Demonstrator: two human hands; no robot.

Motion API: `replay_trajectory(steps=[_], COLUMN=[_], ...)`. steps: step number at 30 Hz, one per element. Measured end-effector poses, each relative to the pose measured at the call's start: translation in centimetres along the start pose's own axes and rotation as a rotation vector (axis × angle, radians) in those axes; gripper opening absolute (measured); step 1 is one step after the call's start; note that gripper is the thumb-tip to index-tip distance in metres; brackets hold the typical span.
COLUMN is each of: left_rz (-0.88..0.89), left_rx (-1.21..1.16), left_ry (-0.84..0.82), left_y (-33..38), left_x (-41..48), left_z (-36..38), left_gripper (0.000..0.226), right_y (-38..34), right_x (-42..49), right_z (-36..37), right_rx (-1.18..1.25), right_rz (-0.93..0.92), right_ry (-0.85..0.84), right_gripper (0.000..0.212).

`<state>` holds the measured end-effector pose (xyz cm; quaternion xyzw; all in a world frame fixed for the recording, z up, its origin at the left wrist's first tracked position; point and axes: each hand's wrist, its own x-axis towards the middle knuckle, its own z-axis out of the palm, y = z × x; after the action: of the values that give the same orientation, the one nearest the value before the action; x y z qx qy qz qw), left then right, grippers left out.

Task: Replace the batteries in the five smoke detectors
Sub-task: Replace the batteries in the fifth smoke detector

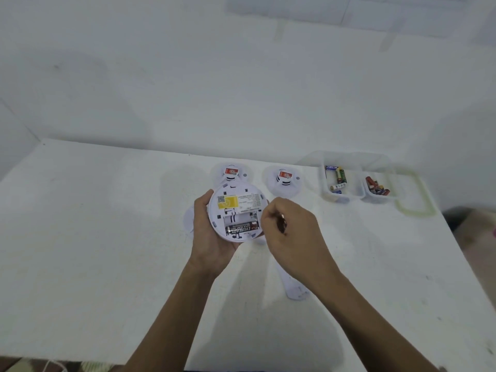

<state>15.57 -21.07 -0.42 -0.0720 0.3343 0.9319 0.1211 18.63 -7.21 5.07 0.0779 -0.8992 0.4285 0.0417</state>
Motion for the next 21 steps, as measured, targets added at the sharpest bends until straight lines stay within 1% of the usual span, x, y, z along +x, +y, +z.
replay_trajectory(steps=[4,7,9,12,16,21], left_rz=[0.067,0.075,0.076,0.093,0.120,0.167], left_rx=[0.015,0.004,0.019,0.052,0.078,0.092], left_ry=[-0.008,0.026,0.043,0.062,0.078,0.099], left_y=[0.1,-0.1,-0.1,-0.1,0.0,0.0], left_x=[-0.3,-0.1,0.0,-0.2,-0.3,-0.2], left_z=[0.4,0.1,0.1,0.4,0.8,0.8], left_gripper=[0.043,0.044,0.045,0.043,0.044,0.046], right_y=[-0.2,-0.1,-0.2,-0.7,-1.1,-1.3], right_x=[-0.5,-0.7,-0.8,-0.9,-0.8,-0.5], right_z=[1.0,1.6,1.9,2.2,2.6,3.2], right_rx=[-0.077,-0.129,-0.132,-0.104,-0.006,0.094], right_rz=[-0.005,-0.011,0.020,0.096,0.205,0.313], right_ry=[0.080,0.107,0.120,0.130,0.157,0.150], right_gripper=[0.006,0.007,0.007,0.008,0.010,0.014])
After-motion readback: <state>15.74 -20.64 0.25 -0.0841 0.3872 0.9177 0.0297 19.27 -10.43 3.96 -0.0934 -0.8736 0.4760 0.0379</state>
